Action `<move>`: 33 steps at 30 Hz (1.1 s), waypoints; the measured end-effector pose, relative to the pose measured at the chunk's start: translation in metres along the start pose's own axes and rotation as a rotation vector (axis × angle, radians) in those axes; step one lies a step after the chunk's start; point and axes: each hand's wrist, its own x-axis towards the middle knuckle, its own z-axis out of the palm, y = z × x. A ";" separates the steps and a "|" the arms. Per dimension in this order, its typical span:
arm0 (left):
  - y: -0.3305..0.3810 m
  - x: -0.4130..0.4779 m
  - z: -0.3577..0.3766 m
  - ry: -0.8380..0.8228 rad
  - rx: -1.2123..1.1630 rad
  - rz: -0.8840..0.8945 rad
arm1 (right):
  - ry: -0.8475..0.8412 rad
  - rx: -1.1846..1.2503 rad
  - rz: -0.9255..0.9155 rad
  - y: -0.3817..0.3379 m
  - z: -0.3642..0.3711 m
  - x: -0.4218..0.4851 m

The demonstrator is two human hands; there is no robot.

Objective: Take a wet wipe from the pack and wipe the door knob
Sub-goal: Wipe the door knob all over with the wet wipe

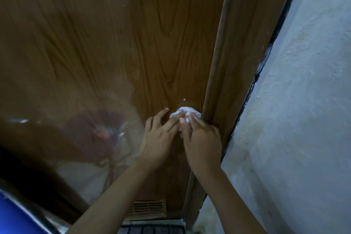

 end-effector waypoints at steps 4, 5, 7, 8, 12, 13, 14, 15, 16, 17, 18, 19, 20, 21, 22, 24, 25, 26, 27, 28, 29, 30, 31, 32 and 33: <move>-0.004 0.009 0.000 0.019 0.039 0.097 | 0.005 0.022 0.020 0.003 0.003 -0.002; -0.006 0.006 0.002 0.024 0.045 0.084 | 0.008 0.030 0.003 0.002 0.003 -0.003; -0.008 -0.002 0.008 0.021 0.027 0.018 | 0.009 0.036 -0.073 0.001 0.005 -0.004; -0.008 -0.007 0.012 0.006 0.013 -0.013 | -0.003 0.024 -0.121 0.001 0.005 -0.004; -0.006 -0.017 0.016 -0.010 0.001 -0.062 | -0.052 0.009 -0.164 0.000 0.009 -0.001; -0.005 -0.015 0.014 0.003 -0.016 -0.062 | -0.028 0.044 -0.138 -0.001 0.010 -0.001; -0.005 -0.011 0.011 0.019 -0.026 -0.056 | 0.003 0.088 -0.101 -0.001 0.010 -0.002; -0.005 -0.007 0.008 0.036 -0.024 -0.043 | 0.035 0.140 -0.058 -0.001 0.011 -0.003; -0.005 -0.003 0.005 0.053 -0.010 -0.019 | 0.056 0.199 -0.014 -0.001 0.011 -0.004; -0.005 0.001 0.001 0.066 0.005 0.007 | 0.066 0.267 0.026 -0.001 0.011 -0.006; -0.006 0.005 -0.002 0.071 0.015 0.027 | 0.072 0.346 0.065 0.000 0.012 -0.007; -0.005 0.009 -0.005 0.069 0.022 0.038 | 0.073 0.432 0.109 0.001 0.013 -0.007; -0.005 0.012 -0.008 0.065 0.028 0.043 | 0.076 0.516 0.157 0.001 0.013 -0.007; -0.004 0.015 -0.009 0.063 0.031 0.045 | 0.087 0.592 0.205 0.001 0.013 -0.008; -0.003 0.016 -0.011 0.062 0.028 0.046 | 0.099 0.656 0.254 0.002 0.013 -0.008; -0.002 0.017 -0.012 0.070 0.001 0.052 | 0.103 0.798 0.363 0.003 0.011 -0.007; -0.002 0.017 -0.012 0.083 -0.019 0.052 | 0.102 0.879 0.429 0.003 0.008 -0.006; -0.001 0.017 -0.013 0.096 -0.040 0.044 | 0.097 0.955 0.502 0.004 0.006 -0.004; -0.001 0.016 -0.013 0.105 -0.062 0.026 | 0.073 1.033 0.581 0.004 0.005 -0.003; 0.001 0.016 -0.014 0.109 -0.089 -0.004 | 0.027 1.124 0.660 0.004 0.004 -0.002; 0.003 0.015 -0.016 0.109 -0.123 -0.043 | -0.035 1.237 0.737 0.004 0.004 -0.001; 0.005 0.015 -0.017 0.106 -0.166 -0.089 | -0.099 1.370 0.812 0.005 0.005 0.000; 0.007 0.014 -0.018 0.107 -0.218 -0.142 | -0.155 1.515 0.883 0.006 0.006 0.000; 0.009 0.011 -0.018 0.118 -0.281 -0.196 | -0.195 1.671 0.956 0.007 0.007 0.000; 0.011 0.008 -0.017 0.134 -0.359 -0.252 | -0.226 1.835 1.025 0.009 0.006 0.000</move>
